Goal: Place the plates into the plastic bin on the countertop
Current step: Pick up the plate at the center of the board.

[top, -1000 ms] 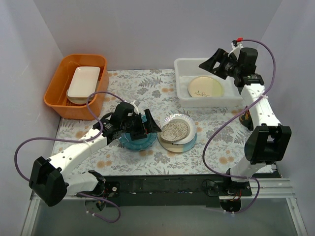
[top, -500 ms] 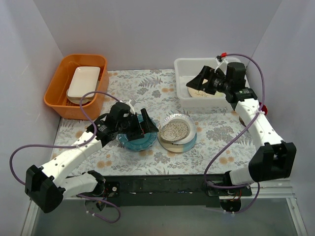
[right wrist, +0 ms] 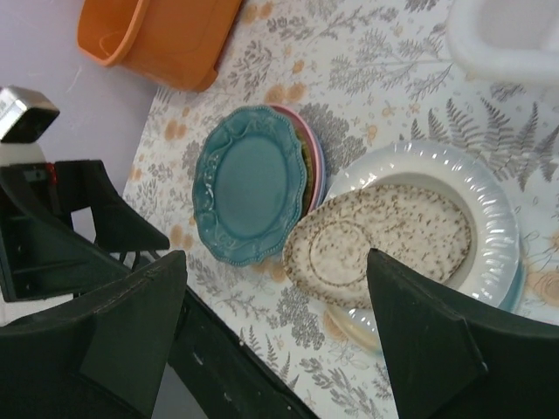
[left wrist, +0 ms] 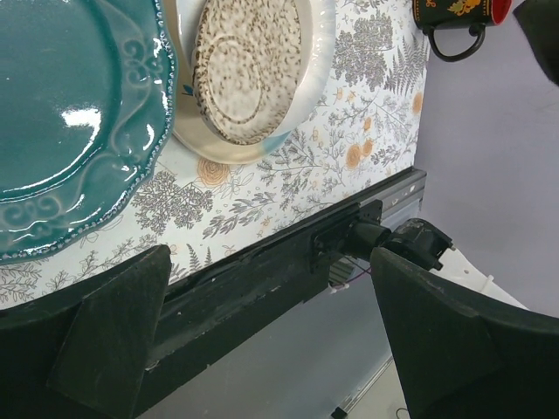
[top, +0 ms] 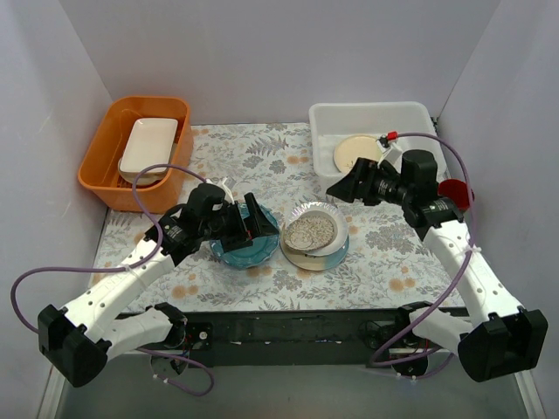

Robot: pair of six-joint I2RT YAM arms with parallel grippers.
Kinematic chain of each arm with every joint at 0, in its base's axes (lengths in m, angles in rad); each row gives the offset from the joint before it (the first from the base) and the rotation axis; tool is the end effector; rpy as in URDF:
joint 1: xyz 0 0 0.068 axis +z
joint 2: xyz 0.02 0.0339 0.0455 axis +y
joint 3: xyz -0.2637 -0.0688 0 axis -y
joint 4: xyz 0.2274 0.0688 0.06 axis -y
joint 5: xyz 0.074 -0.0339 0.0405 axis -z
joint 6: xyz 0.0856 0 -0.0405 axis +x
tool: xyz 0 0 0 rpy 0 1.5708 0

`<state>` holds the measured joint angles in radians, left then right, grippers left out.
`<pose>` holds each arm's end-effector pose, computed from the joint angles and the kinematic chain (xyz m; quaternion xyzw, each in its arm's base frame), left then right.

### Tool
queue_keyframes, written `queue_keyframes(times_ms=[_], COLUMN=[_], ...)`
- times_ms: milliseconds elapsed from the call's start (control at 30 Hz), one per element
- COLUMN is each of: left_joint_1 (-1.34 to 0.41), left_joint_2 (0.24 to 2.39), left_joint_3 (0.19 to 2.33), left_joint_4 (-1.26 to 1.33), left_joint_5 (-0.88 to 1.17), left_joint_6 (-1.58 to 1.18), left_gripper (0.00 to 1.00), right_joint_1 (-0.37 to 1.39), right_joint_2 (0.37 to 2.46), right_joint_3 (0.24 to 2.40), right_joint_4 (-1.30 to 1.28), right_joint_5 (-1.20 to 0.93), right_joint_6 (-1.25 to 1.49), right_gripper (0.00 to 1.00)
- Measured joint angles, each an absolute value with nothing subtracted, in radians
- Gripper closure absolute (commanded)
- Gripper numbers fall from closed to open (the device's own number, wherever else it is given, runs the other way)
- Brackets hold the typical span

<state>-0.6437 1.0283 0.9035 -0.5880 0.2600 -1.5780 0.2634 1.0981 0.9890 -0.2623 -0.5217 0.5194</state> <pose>0.1752 -0.1590 0.2681 -0.3579 0.8294 -0.4219 0.0774 0.2502 0.1117 0.3294 -0.0426 0.8096 0.4048 0.4228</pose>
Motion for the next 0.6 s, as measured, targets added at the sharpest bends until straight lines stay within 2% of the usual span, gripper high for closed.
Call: queue_keyframes(times_ms=[333, 600], left_joint_1=[-0.644, -0.643], left_joint_2=[1.019, 1.049], left_joint_3=[0.889, 0.875], left_joint_4=[-0.586, -0.608], left_joint_5=[0.252, 0.209], left_joint_6=[-1.583, -1.584], left_gripper=[0.02, 0.02], right_joint_1=[0.413, 0.598], right_joint_2=[0.962, 1.069], right_joint_3=[0.711, 0.710], right_joint_4=[-0.252, -0.177], right_joint_5=[-0.504, -0.445], right_joint_6=[0.604, 0.652], right_gripper=[0.11, 0.12])
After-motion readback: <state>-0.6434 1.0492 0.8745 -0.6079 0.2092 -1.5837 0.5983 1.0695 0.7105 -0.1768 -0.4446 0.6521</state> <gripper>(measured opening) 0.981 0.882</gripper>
